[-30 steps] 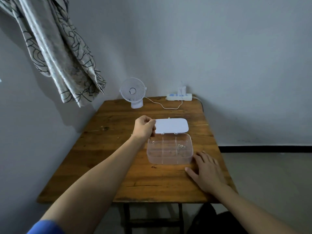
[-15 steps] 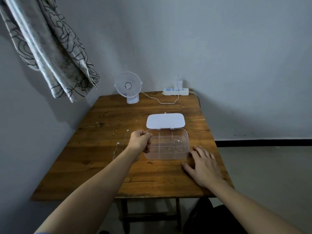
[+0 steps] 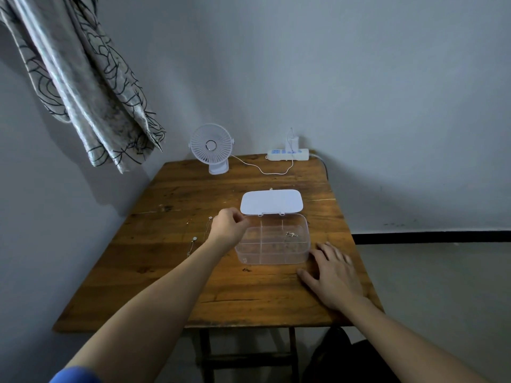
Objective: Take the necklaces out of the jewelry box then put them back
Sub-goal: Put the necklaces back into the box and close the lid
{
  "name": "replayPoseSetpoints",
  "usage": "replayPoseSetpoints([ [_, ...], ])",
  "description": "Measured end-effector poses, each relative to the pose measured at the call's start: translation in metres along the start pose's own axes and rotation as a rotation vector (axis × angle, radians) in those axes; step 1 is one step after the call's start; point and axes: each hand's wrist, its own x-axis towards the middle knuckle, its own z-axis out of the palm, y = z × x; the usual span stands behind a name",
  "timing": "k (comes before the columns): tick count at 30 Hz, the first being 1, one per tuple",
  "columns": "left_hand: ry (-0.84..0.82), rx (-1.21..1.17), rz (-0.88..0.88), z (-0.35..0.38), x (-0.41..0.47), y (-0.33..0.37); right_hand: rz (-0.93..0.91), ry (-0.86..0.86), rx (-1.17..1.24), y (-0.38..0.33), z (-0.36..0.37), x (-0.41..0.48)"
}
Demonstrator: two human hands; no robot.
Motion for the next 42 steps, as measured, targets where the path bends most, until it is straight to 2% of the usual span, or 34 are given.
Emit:
replayPoseSetpoints([
  [3, -0.020, 0.389, 0.154, 0.009, -0.004, -0.019, -0.005, 0.016, 0.003, -0.001, 0.000, 0.000],
  [6, -0.045, 0.552, 0.193, 0.013, -0.008, -0.038, -0.014, 0.033, -0.012, 0.001, 0.001, -0.001],
  [8, -0.036, 0.500, 0.196, 0.010, -0.013, -0.047, -0.022, 0.046, -0.022, 0.002, 0.001, -0.003],
  [11, 0.104, 0.384, 0.204, -0.005, -0.021, -0.059, -0.026, 0.038, -0.041, 0.002, 0.002, -0.002],
  [13, 0.195, 0.346, 0.093, -0.021, -0.023, -0.072, -0.024, 0.038, -0.052, 0.002, 0.003, -0.002],
  [15, 0.214, 0.355, -0.078, -0.038, -0.021, -0.089, -0.022, 0.035, -0.065, 0.001, 0.002, -0.002],
  [19, 0.093, 0.383, -0.307, -0.058, -0.012, -0.105, -0.001, 0.046, -0.066, 0.004, -0.003, 0.000],
  [23, -0.026, 0.326, -0.429, -0.064, 0.000, -0.123, -0.007, 0.025, -0.099, -0.006, 0.002, 0.004],
  [27, -0.070, 0.321, -0.434, -0.064, 0.005, -0.120, 0.001, 0.032, -0.094, -0.002, 0.002, 0.000],
  [33, -0.106, 0.366, -0.350, -0.065, -0.004, -0.116, 0.006, 0.019, -0.091, -0.004, 0.001, -0.001],
  [39, 0.037, -0.016, -0.185, -0.073, -0.014, -0.080, 0.007, 0.017, -0.082, -0.005, -0.001, -0.003],
  [42, 0.050, -0.229, -0.145, -0.071, -0.019, -0.048, 0.011, 0.002, -0.073, -0.005, -0.003, -0.003],
])
